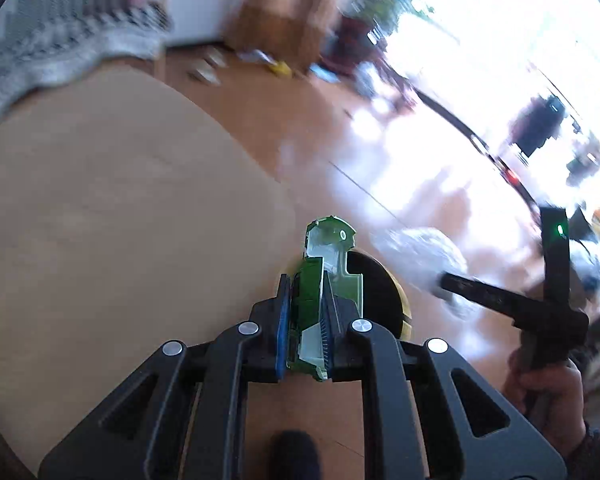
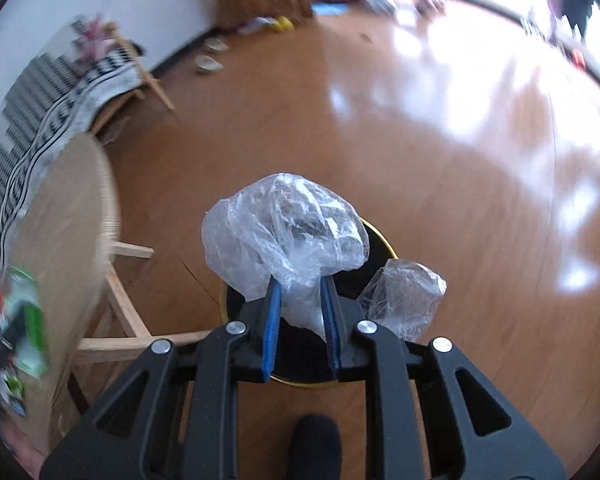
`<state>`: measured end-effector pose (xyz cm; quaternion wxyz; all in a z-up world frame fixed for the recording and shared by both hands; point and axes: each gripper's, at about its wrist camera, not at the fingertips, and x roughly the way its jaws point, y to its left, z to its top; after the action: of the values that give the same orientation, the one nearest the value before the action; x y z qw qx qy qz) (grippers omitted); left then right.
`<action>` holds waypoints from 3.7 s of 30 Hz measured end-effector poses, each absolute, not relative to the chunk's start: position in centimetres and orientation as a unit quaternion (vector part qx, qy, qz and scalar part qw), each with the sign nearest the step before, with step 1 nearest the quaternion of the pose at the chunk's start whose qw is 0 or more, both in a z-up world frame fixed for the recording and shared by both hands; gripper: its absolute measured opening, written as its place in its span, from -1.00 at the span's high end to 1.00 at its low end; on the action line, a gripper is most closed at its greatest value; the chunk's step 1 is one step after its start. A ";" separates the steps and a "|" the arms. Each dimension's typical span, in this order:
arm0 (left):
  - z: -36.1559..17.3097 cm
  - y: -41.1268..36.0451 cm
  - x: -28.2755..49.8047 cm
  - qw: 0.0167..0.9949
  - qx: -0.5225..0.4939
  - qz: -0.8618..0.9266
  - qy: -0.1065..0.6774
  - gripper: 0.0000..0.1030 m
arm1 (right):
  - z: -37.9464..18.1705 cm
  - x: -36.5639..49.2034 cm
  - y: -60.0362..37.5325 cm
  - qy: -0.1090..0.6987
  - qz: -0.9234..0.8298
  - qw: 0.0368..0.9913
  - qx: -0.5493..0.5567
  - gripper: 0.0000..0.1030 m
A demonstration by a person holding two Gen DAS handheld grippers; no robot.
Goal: Collect trash
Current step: 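Carry both items to the black bin and open both tools to drop them, then swing both tools back over the trash pile on the table, then grasp the crumpled blue wrapper with the left tool while the right tool grasps the white paper box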
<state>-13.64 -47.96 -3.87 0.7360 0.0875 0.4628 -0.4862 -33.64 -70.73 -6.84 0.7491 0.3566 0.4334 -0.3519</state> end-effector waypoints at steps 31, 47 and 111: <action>-12.1 -58.5 -16.3 0.689 0.171 -0.496 0.501 -0.27 | -7.9 -33.2 -72.3 0.436 -0.336 0.743 0.380 0.61; -6.8 -55.2 -15.8 0.701 0.130 -0.512 0.479 -0.47 | -5.7 -32.8 -71.1 0.413 -0.339 0.757 0.376 -0.38; -4.7 -5.5 1.6 0.841 0.006 -0.087 0.534 -0.87 | 3.8 -2.0 -25.4 0.448 0.126 0.882 0.070 0.28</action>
<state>1.63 -5.50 -4.73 0.8407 0.0060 0.5344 -0.0871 -2.01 -25.39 3.82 0.8822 0.0697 0.4482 0.1265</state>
